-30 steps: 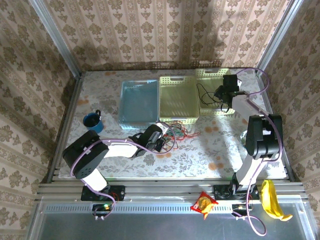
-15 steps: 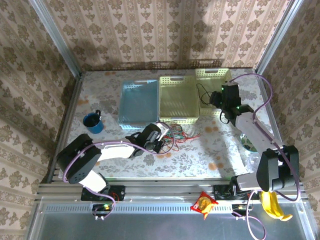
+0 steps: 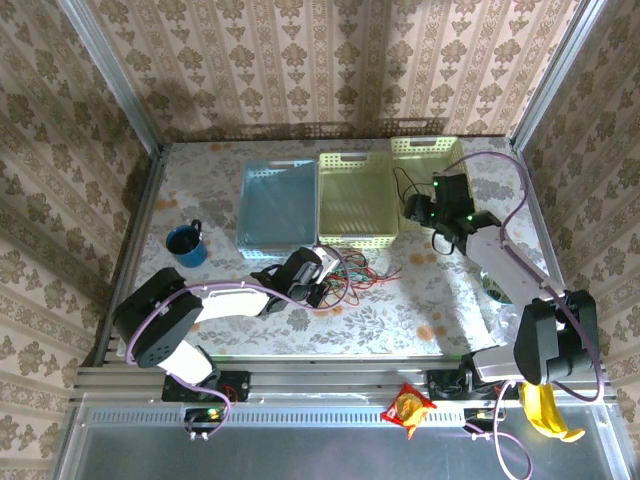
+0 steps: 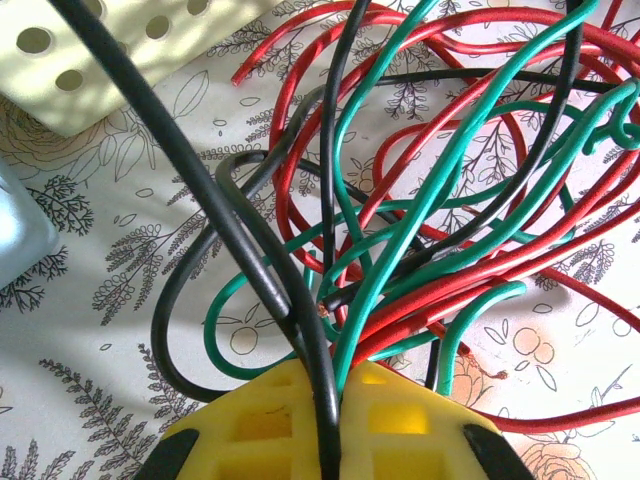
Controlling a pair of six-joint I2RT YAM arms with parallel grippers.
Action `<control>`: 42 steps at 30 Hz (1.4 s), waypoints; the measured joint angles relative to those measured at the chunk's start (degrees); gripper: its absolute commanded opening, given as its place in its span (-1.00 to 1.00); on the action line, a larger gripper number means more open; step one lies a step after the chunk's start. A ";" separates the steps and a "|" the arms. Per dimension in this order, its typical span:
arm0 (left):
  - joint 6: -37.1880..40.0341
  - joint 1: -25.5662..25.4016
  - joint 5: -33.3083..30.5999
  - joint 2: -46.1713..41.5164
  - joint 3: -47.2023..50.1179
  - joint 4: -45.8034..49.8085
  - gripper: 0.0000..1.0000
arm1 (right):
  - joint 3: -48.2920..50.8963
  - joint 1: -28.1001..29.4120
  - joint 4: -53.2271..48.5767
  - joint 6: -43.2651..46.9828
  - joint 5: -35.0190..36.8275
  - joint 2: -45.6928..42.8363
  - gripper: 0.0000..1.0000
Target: Untangle the cables
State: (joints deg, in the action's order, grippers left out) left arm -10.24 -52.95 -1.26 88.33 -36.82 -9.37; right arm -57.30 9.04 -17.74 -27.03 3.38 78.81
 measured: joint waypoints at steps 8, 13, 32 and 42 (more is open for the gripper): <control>0.00 0.00 -0.02 0.00 0.00 -0.02 -1.00 | -4.72 -7.02 -4.59 0.96 6.93 4.37 0.12; 0.00 0.00 -0.17 0.00 -0.02 -0.02 -1.00 | -7.10 -8.41 -6.16 1.79 8.35 11.06 0.08; 0.00 0.00 -0.44 0.00 -0.02 0.24 -1.00 | -22.75 -9.22 -6.67 2.97 8.44 28.44 -0.12; 0.00 0.00 -0.44 0.00 -0.07 0.50 -1.00 | -24.22 -9.22 -8.48 3.41 8.83 28.13 0.06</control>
State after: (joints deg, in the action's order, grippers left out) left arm -10.24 -52.95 -1.69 88.33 -36.88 -8.86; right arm -81.52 -0.19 -26.22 -23.62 12.21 106.94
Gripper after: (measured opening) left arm 0.077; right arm 0.521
